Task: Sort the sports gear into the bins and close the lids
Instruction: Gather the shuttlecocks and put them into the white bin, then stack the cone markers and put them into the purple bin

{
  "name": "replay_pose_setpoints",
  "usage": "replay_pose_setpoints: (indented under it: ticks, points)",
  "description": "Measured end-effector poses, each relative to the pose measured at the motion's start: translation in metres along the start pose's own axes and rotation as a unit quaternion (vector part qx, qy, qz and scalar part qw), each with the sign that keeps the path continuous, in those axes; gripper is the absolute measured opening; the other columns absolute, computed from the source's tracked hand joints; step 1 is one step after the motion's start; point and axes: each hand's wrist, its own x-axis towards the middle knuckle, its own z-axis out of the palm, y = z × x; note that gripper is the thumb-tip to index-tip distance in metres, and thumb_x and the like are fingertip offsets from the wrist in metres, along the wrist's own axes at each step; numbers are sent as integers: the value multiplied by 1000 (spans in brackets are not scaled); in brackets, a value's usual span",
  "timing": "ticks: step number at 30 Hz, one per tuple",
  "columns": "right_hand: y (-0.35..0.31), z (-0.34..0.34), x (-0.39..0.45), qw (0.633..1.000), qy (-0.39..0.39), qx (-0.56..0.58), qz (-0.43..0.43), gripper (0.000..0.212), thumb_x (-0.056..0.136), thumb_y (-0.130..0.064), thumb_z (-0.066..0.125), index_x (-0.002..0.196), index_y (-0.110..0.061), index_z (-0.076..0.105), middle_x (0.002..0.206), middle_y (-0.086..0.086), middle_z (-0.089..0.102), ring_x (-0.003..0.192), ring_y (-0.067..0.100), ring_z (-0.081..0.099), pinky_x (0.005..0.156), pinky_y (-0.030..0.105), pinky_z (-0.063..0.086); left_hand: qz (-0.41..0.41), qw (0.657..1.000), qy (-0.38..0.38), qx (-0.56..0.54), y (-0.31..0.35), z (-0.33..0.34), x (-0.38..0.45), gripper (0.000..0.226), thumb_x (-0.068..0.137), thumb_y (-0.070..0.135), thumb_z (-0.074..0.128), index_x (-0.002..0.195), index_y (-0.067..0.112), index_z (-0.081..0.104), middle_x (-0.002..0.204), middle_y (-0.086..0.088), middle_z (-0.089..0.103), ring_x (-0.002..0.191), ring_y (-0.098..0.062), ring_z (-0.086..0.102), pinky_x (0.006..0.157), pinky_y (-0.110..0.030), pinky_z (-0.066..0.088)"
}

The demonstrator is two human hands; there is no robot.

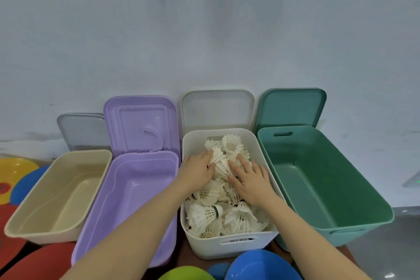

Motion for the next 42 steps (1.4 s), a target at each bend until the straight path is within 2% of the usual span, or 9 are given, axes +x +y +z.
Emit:
replay_pose_setpoints:
  ticks: [9, 16, 20, 25, 28, 32, 36, 40, 42]
  points:
    - [-23, -12, -47, 990, 135, 31, -20, 47, 98, -45, 33, 141, -28, 34, 152, 1, 26, 137, 23, 25, 110, 38, 16, 39, 992, 97, 64, 4, -33, -57, 45, 95, 31, 40, 139, 22, 39, 141, 5, 43, 127, -16, 40, 103, -30, 20]
    - [-53, -8, -74, 957, 253, 119, -81, 29, 92, -25, 52, 117, -16, 61, 118, 5, 58, 108, 29, 51, 93, 40, 36, 10, 994, 98, 50, -4, -50, -115, 44, 94, 33, 38, 136, 22, 43, 142, 5, 43, 129, -16, 38, 101, -27, 15]
    - [-75, 4, -94, 936, 298, 149, -114, 31, 88, -29, 46, 108, -15, 65, 107, 3, 62, 95, 26, 56, 83, 39, 41, -1, 994, 100, 37, -18, -46, -152, 61, 84, 44, 25, 136, 19, 45, 141, -1, 45, 129, -19, 40, 100, -29, 16]
    - [-100, 18, -118, 930, 303, 162, -129, 35, 89, -27, 41, 111, -12, 63, 104, 3, 63, 92, 25, 56, 82, 37, 42, -4, 993, 114, 27, -41, -38, -191, 76, 75, 51, 13, 134, 18, 49, 139, -3, 48, 128, -21, 43, 97, -29, 13]
    - [-116, 30, -138, 928, 300, 173, -136, 35, 90, -25, 42, 115, -11, 61, 105, 3, 62, 96, 20, 52, 83, 33, 40, 3, 993, 120, 2, -50, -33, -212, 68, 78, 46, 21, 128, 15, 55, 133, -8, 54, 122, -26, 49, 94, -30, 17]
    - [-129, 56, -170, 940, 269, 179, -111, 35, 90, -27, 44, 117, -12, 61, 104, 3, 62, 93, 24, 56, 78, 38, 45, 24, 992, 126, -23, -57, -21, -245, 52, 80, 36, 35, 118, 12, 62, 121, -10, 61, 109, -29, 56, 87, -31, 22]
    - [-128, 81, -207, 953, 236, 187, -35, 35, 84, -25, 54, 116, -14, 62, 102, 3, 62, 92, 27, 59, 75, 38, 43, 51, 984, 161, -55, -62, -2, -273, 42, 79, 29, 41, 110, 12, 64, 112, -7, 64, 103, -20, 46, 84, -31, 26]
    - [-111, 102, -237, 979, 154, 128, 35, 43, 89, -36, 55, 127, -15, 55, 120, 5, 59, 110, 27, 54, 84, 37, 35, 62, 988, 130, -61, -57, 20, -297, 40, 76, 30, 43, 107, 13, 63, 105, -4, 64, 96, -21, 50, 78, -31, 28]
    - [-97, 113, -246, 988, 91, 91, 86, 53, 91, -43, 54, 137, -18, 45, 136, 3, 50, 123, 24, 45, 97, 40, 32, 42, 995, 81, -30, -52, 31, -306, 48, 80, 35, 39, 119, 15, 57, 116, -3, 59, 103, -25, 55, 84, -32, 30]
